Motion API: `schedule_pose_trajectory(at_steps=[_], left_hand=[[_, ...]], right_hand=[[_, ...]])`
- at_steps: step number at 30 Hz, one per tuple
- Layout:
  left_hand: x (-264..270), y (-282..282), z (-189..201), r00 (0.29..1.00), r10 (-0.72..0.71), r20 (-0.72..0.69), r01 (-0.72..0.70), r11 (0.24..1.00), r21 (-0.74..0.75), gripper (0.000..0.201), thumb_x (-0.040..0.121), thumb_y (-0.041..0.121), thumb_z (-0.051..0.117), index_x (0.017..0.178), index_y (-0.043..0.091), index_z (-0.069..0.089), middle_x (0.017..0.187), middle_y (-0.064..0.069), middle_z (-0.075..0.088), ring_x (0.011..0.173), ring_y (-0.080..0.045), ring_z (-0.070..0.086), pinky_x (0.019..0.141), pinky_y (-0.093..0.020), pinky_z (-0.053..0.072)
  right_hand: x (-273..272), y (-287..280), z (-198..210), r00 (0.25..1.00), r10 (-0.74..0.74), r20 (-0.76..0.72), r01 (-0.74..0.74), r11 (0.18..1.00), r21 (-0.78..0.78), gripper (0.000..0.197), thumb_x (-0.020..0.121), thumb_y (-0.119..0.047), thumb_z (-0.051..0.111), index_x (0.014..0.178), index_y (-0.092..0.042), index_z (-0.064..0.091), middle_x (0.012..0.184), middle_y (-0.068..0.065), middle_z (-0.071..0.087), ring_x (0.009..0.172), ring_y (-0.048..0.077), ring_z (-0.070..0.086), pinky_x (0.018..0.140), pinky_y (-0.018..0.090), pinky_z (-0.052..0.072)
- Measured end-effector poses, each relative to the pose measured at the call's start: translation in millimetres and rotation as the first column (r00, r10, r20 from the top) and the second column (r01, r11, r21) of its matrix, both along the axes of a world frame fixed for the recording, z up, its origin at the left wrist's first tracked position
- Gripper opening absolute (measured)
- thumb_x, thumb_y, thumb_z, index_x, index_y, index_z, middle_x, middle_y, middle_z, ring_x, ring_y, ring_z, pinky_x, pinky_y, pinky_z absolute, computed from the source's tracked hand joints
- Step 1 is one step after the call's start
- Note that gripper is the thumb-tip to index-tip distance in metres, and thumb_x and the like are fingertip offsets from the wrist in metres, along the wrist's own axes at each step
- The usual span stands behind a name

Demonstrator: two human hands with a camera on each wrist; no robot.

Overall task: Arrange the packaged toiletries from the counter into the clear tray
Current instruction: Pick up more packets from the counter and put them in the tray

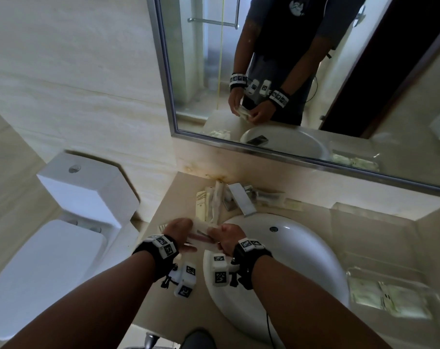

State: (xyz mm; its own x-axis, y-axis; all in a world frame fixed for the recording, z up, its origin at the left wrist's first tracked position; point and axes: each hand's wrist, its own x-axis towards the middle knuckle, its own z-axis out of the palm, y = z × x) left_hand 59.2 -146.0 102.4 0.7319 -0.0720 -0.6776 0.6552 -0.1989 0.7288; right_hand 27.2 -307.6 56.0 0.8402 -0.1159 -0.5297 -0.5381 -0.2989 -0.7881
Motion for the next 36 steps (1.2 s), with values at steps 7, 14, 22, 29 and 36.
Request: schedule_pose_trajectory(at_steps=[7,14,22,29,36], left_hand=[[-20.9,-43.6,15.2,0.973,-0.224,0.047,0.225,0.974,-0.016,0.015,0.096,0.017,0.059,0.098,0.003,0.058,0.064,0.002,0.073,0.058,-0.008,0.071,0.058,-0.034,0.059],[-25.5,-84.3,18.3,0.939,-0.298,0.173,0.291,0.955,0.063,0.014,0.093,0.018,0.063,0.087,0.005,0.062,0.084,-0.013,0.066,0.071,-0.022,0.067,0.061,-0.035,0.061],[-37.7,-148.6,19.4,0.878,-0.409,0.249,0.371,0.910,0.184,0.024,0.091,0.026,0.067,0.075,0.011,0.057,0.077,-0.008,0.062,0.068,-0.017,0.062,0.056,-0.032,0.058],[-61.0,-201.8,12.4,0.756,-0.613,0.229,0.550,0.785,0.285,0.035,0.081,0.024,0.077,0.109,0.021,0.057,0.087,-0.006,0.066,0.070,-0.021,0.066,0.064,-0.038,0.061],[-91.0,-251.6,-2.7,0.646,-0.748,0.152,0.686,0.656,0.313,0.057,0.073,0.039,0.082,0.120,0.033,0.051,0.070,-0.007,0.066,0.058,-0.019,0.061,0.061,-0.034,0.057]], right_hand=[[-20.6,-42.2,13.7,0.996,-0.032,0.087,0.034,0.999,-0.026,0.031,0.084,-0.043,0.069,0.068,-0.018,0.058,0.056,0.002,0.058,0.050,0.016,0.049,0.052,0.027,0.040],[-30.6,-85.8,21.6,0.985,-0.130,0.117,0.139,0.987,-0.074,0.045,0.075,-0.055,0.071,0.108,-0.027,0.059,0.100,-0.004,0.063,0.087,0.016,0.061,0.070,0.029,0.047],[-64.0,-145.3,18.8,0.965,-0.249,0.088,0.246,0.968,0.048,0.037,0.080,-0.039,0.072,0.090,-0.005,0.062,0.077,0.011,0.065,0.064,0.019,0.067,0.058,0.033,0.051],[-104.5,-207.6,11.4,0.937,-0.341,0.078,0.339,0.940,0.037,0.022,0.086,-0.030,0.070,0.086,-0.009,0.067,0.075,0.008,0.065,0.067,0.020,0.062,0.059,0.031,0.051],[-151.2,-250.3,-0.4,0.910,-0.415,-0.001,0.415,0.910,-0.014,0.029,0.079,-0.029,0.069,0.082,-0.001,0.070,0.065,0.009,0.065,0.063,0.024,0.059,0.056,0.033,0.047]])
